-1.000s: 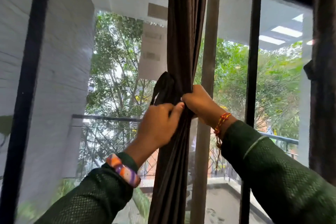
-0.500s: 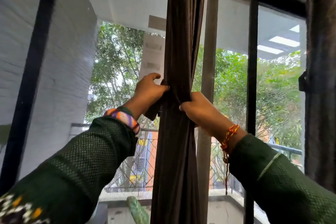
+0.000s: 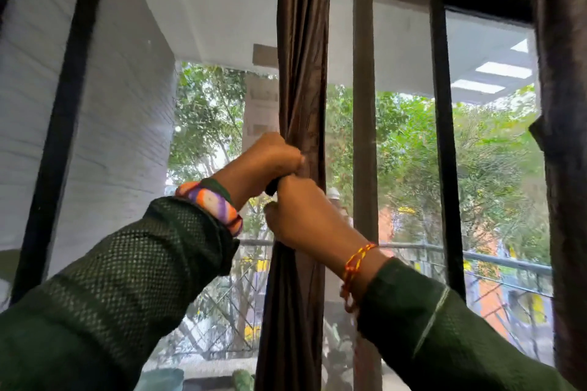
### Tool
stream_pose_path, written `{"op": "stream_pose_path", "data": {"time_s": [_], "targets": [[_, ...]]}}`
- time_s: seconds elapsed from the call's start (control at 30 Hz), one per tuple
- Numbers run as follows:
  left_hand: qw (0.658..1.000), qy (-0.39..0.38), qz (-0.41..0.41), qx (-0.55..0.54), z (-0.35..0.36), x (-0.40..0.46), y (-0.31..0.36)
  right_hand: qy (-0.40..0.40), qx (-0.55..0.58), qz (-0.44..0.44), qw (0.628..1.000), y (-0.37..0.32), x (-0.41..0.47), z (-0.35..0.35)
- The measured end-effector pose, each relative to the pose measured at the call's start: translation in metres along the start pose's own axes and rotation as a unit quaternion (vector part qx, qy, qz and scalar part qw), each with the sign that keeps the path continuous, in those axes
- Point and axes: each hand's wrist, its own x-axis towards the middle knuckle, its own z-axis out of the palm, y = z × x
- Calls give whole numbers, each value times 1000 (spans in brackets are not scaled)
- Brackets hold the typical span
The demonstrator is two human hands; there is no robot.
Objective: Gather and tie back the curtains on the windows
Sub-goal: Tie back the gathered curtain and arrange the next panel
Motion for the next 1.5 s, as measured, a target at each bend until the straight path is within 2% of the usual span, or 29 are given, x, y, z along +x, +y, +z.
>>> {"op": "stream_pose_path", "data": {"time_s": [0.07,0.13,0.2,0.27,0.3,0.33,0.4,0.5,0.57,0.67,0.73,0.8,0.9,1.0,1.1,1.2,1.27,1.37,1.5], "targets": [[1000,25,1,10,-1,11,-11,-42,87,-10,995,16,2,-5],[997,-6,-7,-72,-7,14,-23,-68,271,51,959,35,0,-19],[983,-38,-10,-180,-15,9,-28,9,422,149,894,68,9,-27],[963,-68,-6,-260,-18,7,-28,110,516,213,822,98,22,-30],[956,-80,-3,-284,-18,6,-26,123,552,231,792,107,30,-30],[950,-89,-2,-298,-17,4,-23,105,574,233,778,112,33,-28],[946,-89,-1,-312,-12,5,-17,17,619,208,757,117,36,-24],[942,-93,-5,-322,-3,5,-11,-118,691,150,697,110,28,-32],[945,-92,-14,-314,1,6,-10,-148,698,101,694,109,22,-38],[956,-76,-34,-283,2,6,-8,-193,720,86,661,127,32,-35],[966,-62,-51,-247,2,5,-6,-218,690,104,682,143,44,-29],[980,-32,-66,-183,4,5,-4,-210,640,112,730,162,53,-25],[993,17,-82,-86,15,6,0,-227,538,71,809,184,54,-31],[994,65,-85,12,35,10,3,-217,486,55,845,201,52,-43],[988,99,-62,100,57,18,6,-143,377,35,915,208,46,-53],[973,134,-36,184,74,25,11,-11,247,5,969,203,36,-64],[954,151,-28,256,83,29,16,102,161,-13,982,199,31,-72],[916,166,-32,363,96,32,22,230,97,-50,967,196,28,-84],[838,236,-40,491,117,28,31,276,66,-138,949,183,30,-93]]}}
